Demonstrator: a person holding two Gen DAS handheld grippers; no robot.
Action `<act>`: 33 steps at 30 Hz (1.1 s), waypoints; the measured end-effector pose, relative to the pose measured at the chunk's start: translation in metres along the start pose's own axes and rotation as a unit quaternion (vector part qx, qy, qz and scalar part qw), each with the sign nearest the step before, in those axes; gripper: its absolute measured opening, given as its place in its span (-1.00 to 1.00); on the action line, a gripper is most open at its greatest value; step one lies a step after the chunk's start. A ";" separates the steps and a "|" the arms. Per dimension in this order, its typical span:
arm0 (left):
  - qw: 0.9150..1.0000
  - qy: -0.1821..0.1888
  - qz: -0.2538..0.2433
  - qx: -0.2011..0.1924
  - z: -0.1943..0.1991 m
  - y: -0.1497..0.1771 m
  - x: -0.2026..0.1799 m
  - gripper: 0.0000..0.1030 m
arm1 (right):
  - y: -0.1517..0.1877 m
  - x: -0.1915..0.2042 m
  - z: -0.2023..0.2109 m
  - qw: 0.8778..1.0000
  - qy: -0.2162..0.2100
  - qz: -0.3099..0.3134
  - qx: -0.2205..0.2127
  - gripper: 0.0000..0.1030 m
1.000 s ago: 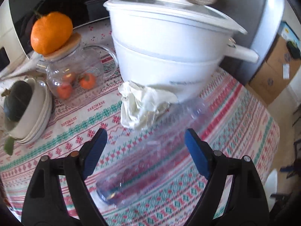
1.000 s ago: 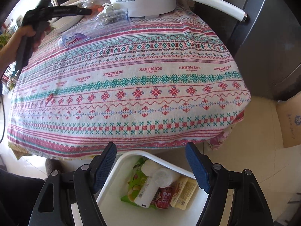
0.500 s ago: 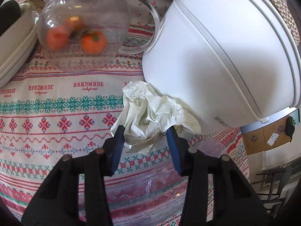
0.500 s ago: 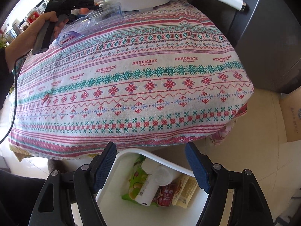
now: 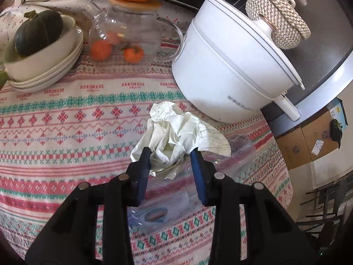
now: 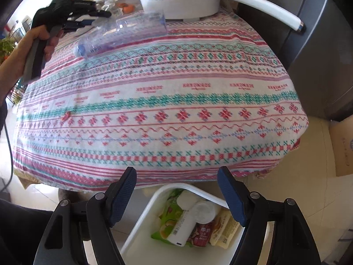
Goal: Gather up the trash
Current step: 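Grasp the clear plastic water bottle with the right tool while the left tool holds the cloth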
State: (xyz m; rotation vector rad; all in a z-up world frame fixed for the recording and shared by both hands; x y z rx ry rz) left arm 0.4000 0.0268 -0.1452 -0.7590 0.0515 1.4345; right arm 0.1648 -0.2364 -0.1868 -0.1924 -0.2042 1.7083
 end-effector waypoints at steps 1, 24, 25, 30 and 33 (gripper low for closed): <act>1.000 0.001 0.000 0.006 0.004 0.006 0.001 -0.25 | -0.003 0.004 0.002 1.000 -0.002 -0.001 -0.003 0.50; 1.000 0.001 -0.011 -0.004 0.121 0.166 -0.019 -0.25 | -0.080 0.051 -0.010 0.969 -0.085 -0.232 -0.031 0.61; 1.000 0.001 -0.007 -0.011 0.128 0.169 -0.019 -0.25 | -0.081 0.053 -0.013 0.967 -0.086 -0.238 -0.029 0.61; 0.999 -0.021 0.008 -0.030 0.148 0.181 -0.012 -0.25 | -0.092 0.059 -0.018 0.961 -0.079 -0.263 -0.038 0.61; 0.999 -0.037 0.006 -0.037 0.151 0.182 -0.005 -0.24 | -0.099 0.065 -0.022 0.950 -0.096 -0.294 -0.037 0.61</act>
Point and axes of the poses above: each gripper's, at about its wrist camera, not at the fingertips, and z roughly against the way its jaws point, x to its left, y to its underside, the point moved 6 cm from there along -z, roughly the way its jaws point, and after that the axes turned 5 degrees about y, right-handed, at the moved point
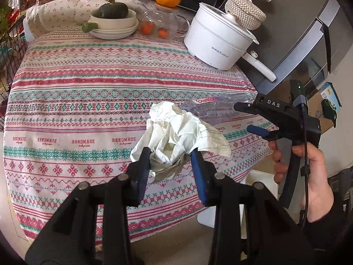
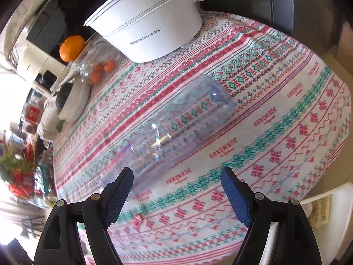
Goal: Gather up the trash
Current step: 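Grasp the clear plastic water bottle with the right tool while the left tool holds the cloth, then carry the bottle and cloth over the white bin and open both tools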
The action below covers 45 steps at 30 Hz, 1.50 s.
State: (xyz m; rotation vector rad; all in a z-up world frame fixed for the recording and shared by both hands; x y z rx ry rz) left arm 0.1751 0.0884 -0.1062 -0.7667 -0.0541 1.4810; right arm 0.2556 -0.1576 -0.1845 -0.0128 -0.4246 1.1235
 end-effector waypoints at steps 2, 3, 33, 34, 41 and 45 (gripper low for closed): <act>1.000 -0.005 0.006 -0.002 0.001 -0.001 0.006 -0.24 | -0.003 0.005 -0.006 1.000 -0.006 -0.019 0.002 0.61; 1.000 -0.005 0.010 -0.004 0.003 -0.002 0.008 -0.24 | -0.004 0.008 -0.009 1.000 -0.007 -0.028 0.002 0.61; 0.999 -0.022 -0.044 -0.021 0.007 -0.009 -0.005 -0.23 | -0.036 0.010 -0.025 1.000 -0.013 -0.021 0.010 0.36; 0.998 -0.022 -0.049 -0.022 0.007 -0.009 -0.007 -0.23 | -0.036 0.011 -0.018 1.000 -0.009 -0.001 0.005 0.36; 0.996 -0.014 -0.090 -0.022 0.005 0.001 -0.030 -0.23 | -0.024 -0.003 0.035 0.993 0.007 0.110 -0.039 0.34; 0.993 -0.007 -0.115 -0.021 0.003 0.009 -0.046 -0.23 | -0.014 -0.010 0.061 0.983 0.021 0.166 -0.069 0.33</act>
Point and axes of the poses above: each gripper's, at about its wrist camera, not at the fingertips, and z roughly against the way its jaws point, x to its left, y to its underside, the point moved 6 cm from there along -z, roughly the way its jaws point, and after that the axes turned 5 degrees about y, right-handed, at the moved point
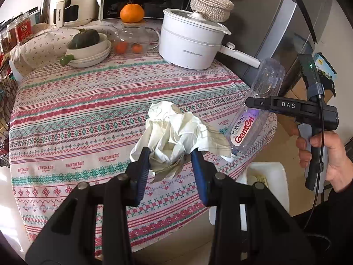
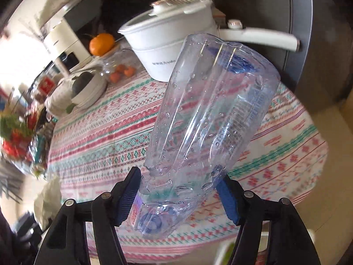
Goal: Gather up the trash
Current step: 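Carry the bottle and cloth over the white bin and open both tools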
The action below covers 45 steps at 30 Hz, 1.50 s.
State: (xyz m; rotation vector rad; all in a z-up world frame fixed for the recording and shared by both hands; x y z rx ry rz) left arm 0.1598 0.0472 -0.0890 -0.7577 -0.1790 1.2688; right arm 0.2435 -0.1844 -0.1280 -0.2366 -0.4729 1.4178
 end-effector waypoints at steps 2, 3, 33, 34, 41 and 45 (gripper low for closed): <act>1.000 0.004 -0.014 0.000 -0.001 0.002 -0.011 -0.23 | 0.006 -0.002 0.016 0.999 0.009 0.028 -0.016 0.33; 1.000 0.006 -0.020 0.001 -0.002 0.003 -0.016 -0.23 | 0.009 -0.003 0.022 0.999 0.012 0.039 -0.023 0.33; 0.957 0.111 -0.248 0.102 -0.074 0.097 -0.213 -0.23 | 0.119 -0.141 0.114 0.994 0.086 0.064 -0.021 0.33; 0.953 0.112 -0.258 0.111 -0.079 0.104 -0.220 -0.23 | 0.123 -0.145 0.112 0.994 0.088 0.063 -0.016 0.33; 0.937 0.107 -0.295 0.153 -0.105 0.140 -0.242 -0.22 | 0.147 -0.174 0.102 0.993 0.099 0.056 0.017 0.30; 0.934 0.102 -0.301 0.165 -0.116 0.147 -0.243 -0.15 | 0.157 -0.182 0.095 0.993 0.100 0.057 0.034 0.28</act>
Point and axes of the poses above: each gripper's, at about its wrist camera, not at the fingertips, and z roughly against the way its jaws point, x to its left, y to its underside, the point moved 6 cm from there along -z, roughly the way its jaws point, and after that the axes turned 5 degrees about y, right-handed, at the moved point
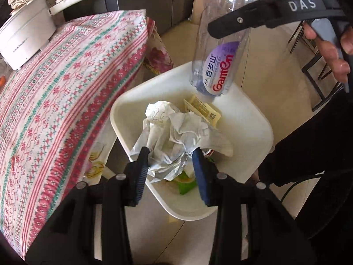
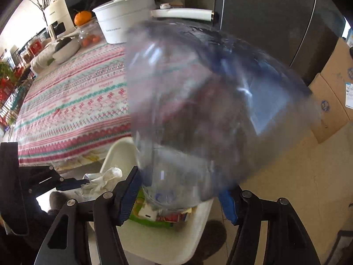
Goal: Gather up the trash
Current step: 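Carry the bottle and cloth over the white bin and open both tools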
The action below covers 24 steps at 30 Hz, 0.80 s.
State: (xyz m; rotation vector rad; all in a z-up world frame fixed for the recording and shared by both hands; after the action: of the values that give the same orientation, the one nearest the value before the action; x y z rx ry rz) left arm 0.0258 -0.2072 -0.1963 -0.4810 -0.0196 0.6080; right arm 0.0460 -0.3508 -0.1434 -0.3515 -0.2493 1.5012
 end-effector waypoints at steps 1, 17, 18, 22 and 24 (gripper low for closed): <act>1.000 -0.003 0.001 0.003 -0.003 -0.001 0.001 -0.09 | 0.001 0.001 -0.002 1.000 0.001 0.002 0.002 0.28; 0.999 -0.043 0.017 0.029 0.004 0.013 0.022 0.53 | 0.022 0.007 -0.027 0.996 -0.015 0.018 0.083 0.27; 0.998 -0.045 0.019 0.030 0.004 0.014 0.024 0.53 | 0.024 0.009 -0.030 0.995 -0.018 0.019 0.093 0.27; 0.998 -0.049 0.025 0.032 0.007 0.017 0.028 0.57 | 0.031 0.013 -0.041 0.991 -0.033 0.014 0.130 0.30; 0.998 -0.050 0.029 0.030 0.008 0.017 0.029 0.59 | 0.031 0.013 -0.042 0.990 -0.041 0.008 0.136 0.41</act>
State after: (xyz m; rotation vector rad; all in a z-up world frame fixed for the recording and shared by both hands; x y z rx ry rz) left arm 0.0397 -0.1756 -0.2003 -0.3931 -0.0828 0.6870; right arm 0.0341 -0.3401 -0.1947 -0.0745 -0.1033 1.5451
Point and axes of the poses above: each gripper's, at about its wrist camera, not at the fingertips, and z roughly against the way its jaws point, x to its left, y to its underside, the point moved 6 cm from there along -z, roughly the way its jaws point, and after that the axes turned 5 degrees about y, right-handed, at the moved point
